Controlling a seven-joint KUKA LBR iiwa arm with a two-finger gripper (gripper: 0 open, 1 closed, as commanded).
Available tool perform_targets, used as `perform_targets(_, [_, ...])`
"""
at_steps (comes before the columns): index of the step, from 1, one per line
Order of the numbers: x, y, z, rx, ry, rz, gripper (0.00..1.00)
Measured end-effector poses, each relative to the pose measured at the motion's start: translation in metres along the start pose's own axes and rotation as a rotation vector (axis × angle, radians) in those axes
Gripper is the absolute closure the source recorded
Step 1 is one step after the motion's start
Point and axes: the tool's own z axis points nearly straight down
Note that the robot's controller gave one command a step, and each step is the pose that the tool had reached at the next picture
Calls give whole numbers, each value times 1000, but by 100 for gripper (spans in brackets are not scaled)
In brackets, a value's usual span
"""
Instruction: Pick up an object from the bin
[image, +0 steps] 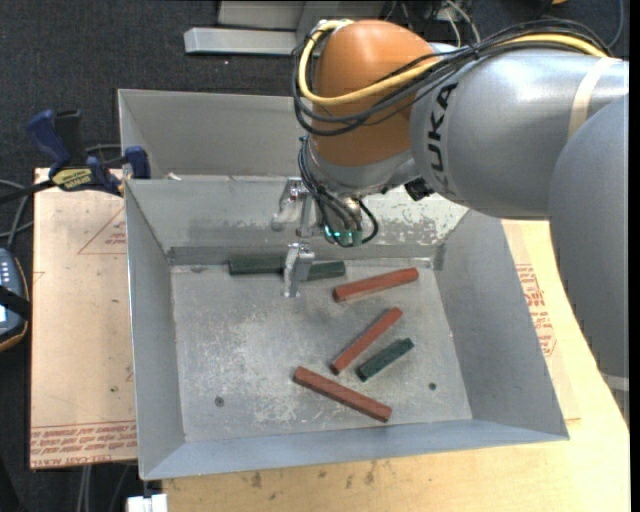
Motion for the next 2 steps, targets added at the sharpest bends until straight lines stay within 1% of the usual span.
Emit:
perform_targets(1, [-2,-1,-4,-1,-8,3,100])
perform_targets(2, [-2,-1,-4,-1,-8,4,100])
